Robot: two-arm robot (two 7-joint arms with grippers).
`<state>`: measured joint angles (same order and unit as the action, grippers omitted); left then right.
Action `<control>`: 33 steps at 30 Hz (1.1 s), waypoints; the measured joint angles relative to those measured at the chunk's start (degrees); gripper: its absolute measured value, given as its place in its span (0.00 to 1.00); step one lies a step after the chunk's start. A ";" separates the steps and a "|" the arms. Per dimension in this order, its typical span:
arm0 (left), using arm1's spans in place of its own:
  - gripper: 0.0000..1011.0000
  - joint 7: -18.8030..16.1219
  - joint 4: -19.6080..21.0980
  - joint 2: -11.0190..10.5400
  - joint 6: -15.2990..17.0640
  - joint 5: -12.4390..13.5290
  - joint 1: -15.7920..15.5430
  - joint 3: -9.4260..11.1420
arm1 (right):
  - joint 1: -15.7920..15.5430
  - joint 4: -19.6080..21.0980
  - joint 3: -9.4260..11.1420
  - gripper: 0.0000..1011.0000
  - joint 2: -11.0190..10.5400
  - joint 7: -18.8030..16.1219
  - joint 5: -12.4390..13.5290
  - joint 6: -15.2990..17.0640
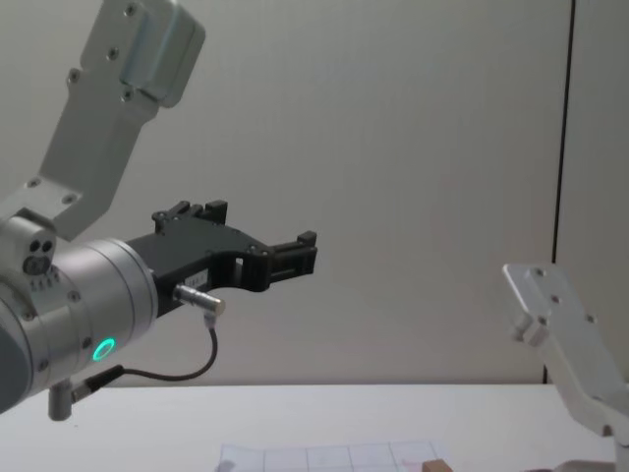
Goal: Use the one hand to pick up the stamp and affix it onto the A4 paper.
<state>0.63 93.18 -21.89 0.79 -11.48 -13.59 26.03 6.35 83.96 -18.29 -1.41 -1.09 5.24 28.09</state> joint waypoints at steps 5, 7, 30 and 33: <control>0.99 0.00 0.00 0.00 0.00 0.00 0.00 0.00 | -0.37 1.39 0.10 0.22 -0.10 0.00 0.18 0.04; 0.99 0.00 0.00 0.00 0.00 0.00 0.00 0.00 | -0.62 2.32 0.13 0.21 -0.18 -0.06 0.24 0.20; 0.99 0.00 0.00 0.00 0.00 0.00 0.00 0.00 | -1.85 15.15 2.84 0.22 -1.62 4.12 1.49 3.95; 0.99 0.00 0.00 0.00 0.00 0.00 0.00 0.00 | -2.26 15.61 3.65 0.21 -2.13 5.36 1.75 4.66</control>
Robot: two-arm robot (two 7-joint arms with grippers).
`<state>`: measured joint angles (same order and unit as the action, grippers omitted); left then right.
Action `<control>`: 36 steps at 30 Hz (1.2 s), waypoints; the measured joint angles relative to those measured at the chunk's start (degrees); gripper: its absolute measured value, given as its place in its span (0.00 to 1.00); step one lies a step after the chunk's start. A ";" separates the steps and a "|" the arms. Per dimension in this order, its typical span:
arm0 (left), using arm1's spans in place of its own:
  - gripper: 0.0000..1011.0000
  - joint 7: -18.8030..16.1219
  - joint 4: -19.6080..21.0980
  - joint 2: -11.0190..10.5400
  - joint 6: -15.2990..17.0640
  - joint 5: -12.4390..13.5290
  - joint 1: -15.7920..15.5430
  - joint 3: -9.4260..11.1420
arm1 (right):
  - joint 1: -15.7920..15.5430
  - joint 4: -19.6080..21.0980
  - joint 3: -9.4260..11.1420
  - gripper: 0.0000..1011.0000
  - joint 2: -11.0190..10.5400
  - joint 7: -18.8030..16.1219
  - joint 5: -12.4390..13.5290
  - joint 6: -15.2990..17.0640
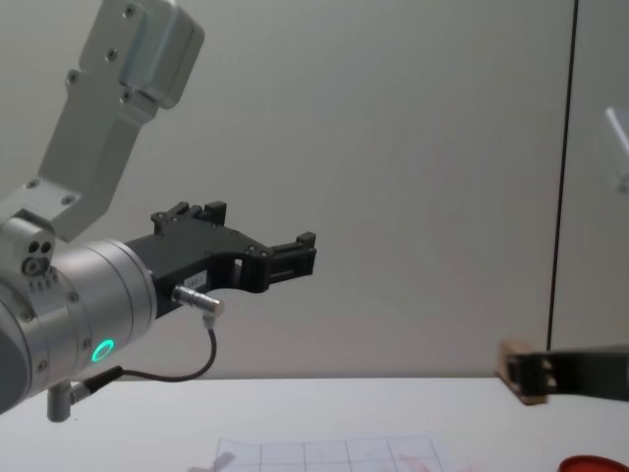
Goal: Use the one hand to pick up the stamp and affix it onto the A4 paper.
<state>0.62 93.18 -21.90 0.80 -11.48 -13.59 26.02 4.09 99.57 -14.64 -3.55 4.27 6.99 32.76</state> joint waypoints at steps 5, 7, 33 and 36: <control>0.99 0.00 0.00 0.00 0.00 0.00 0.00 0.00 | -0.72 0.25 1.46 0.22 -1.06 1.80 0.36 0.91; 0.99 0.00 0.00 0.00 0.00 0.00 0.00 0.00 | -0.94 0.20 2.01 0.22 -1.42 2.35 0.49 1.12; 0.99 0.00 0.00 0.00 0.00 0.00 0.00 0.00 | 1.07 -7.86 4.59 0.22 -2.03 1.52 0.33 0.17; 0.99 0.00 0.00 0.00 0.00 0.00 0.00 0.00 | 1.48 -8.94 4.73 0.26 -1.92 1.27 0.08 -0.07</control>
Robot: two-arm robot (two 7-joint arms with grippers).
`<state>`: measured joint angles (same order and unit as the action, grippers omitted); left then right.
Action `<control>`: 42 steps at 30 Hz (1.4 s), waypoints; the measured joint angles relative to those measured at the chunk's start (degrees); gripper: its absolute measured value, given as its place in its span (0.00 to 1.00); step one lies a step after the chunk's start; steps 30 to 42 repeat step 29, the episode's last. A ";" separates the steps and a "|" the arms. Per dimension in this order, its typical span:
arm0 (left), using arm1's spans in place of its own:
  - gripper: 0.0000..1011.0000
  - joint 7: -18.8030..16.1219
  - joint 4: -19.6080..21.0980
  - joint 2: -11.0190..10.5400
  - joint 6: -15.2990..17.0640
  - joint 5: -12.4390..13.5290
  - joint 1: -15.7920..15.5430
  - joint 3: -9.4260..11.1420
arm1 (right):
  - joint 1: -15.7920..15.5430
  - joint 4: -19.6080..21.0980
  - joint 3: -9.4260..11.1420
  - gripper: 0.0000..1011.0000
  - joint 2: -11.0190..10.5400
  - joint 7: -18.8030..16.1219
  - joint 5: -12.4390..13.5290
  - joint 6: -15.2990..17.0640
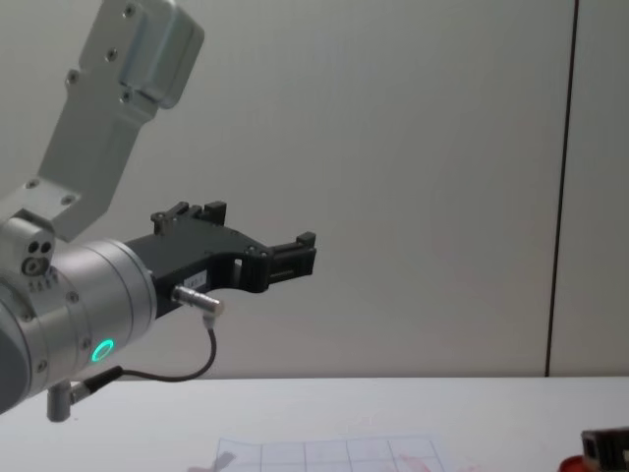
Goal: Use the one hand to pick up the stamp and affix it onto the A4 paper.
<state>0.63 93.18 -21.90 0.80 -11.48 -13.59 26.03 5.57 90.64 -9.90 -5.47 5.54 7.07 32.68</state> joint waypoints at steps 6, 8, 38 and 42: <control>0.99 0.00 0.00 0.00 0.00 0.00 0.00 0.00 | 0.35 -0.98 0.17 0.43 0.11 -0.35 -0.26 -0.40; 0.99 0.00 0.00 0.00 0.00 0.00 0.00 0.00 | 0.39 -1.19 0.26 0.52 0.13 -0.53 -0.33 -0.70; 0.99 0.00 0.00 0.00 0.00 0.00 0.00 0.00 | -2.43 3.26 1.81 0.99 -2.37 -4.83 -1.32 -10.94; 0.99 0.00 0.00 0.00 0.00 0.00 0.00 0.00 | -2.43 3.26 1.81 0.99 -2.37 -4.83 -1.32 -10.94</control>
